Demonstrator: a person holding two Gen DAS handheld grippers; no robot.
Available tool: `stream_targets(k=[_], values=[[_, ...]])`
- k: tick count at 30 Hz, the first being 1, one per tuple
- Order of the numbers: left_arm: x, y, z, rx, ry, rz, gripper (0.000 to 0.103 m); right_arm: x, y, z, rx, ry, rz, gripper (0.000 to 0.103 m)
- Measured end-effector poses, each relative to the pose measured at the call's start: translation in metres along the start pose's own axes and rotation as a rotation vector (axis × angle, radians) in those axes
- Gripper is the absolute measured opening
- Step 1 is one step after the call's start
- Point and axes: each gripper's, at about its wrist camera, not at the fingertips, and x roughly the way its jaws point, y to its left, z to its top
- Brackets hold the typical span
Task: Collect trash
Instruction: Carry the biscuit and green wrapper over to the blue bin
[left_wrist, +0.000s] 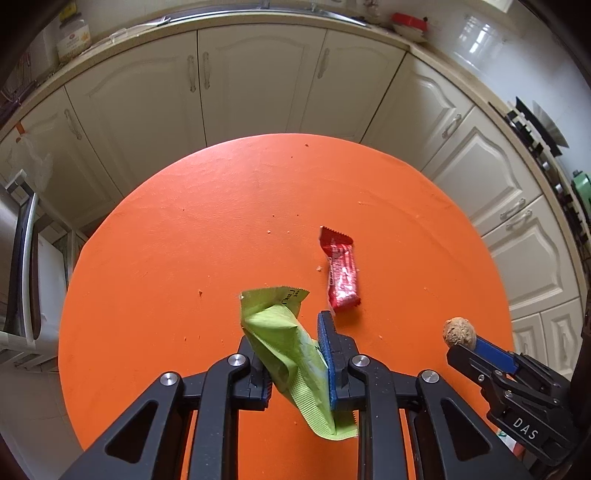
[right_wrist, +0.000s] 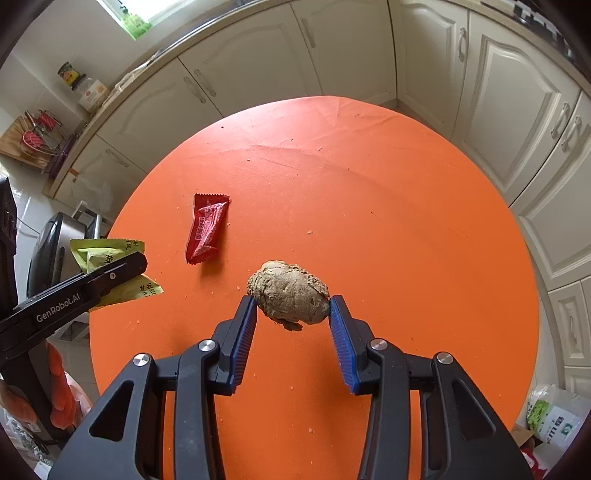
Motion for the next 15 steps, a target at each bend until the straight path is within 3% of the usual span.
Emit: stream_targets(k=[7,15], values=[[-0.028,-0.022,-0.028,0.053,-0.043,-0.006,0.017,-0.027,-0.009,-0.023,0.023,-0.036,0.003,0.041],[-0.066,-0.059,-0.082,0.172,-0.087,-0.015,0.017,-0.068,-0.030,-0.055,0.063,-0.106,0.011,0.041]])
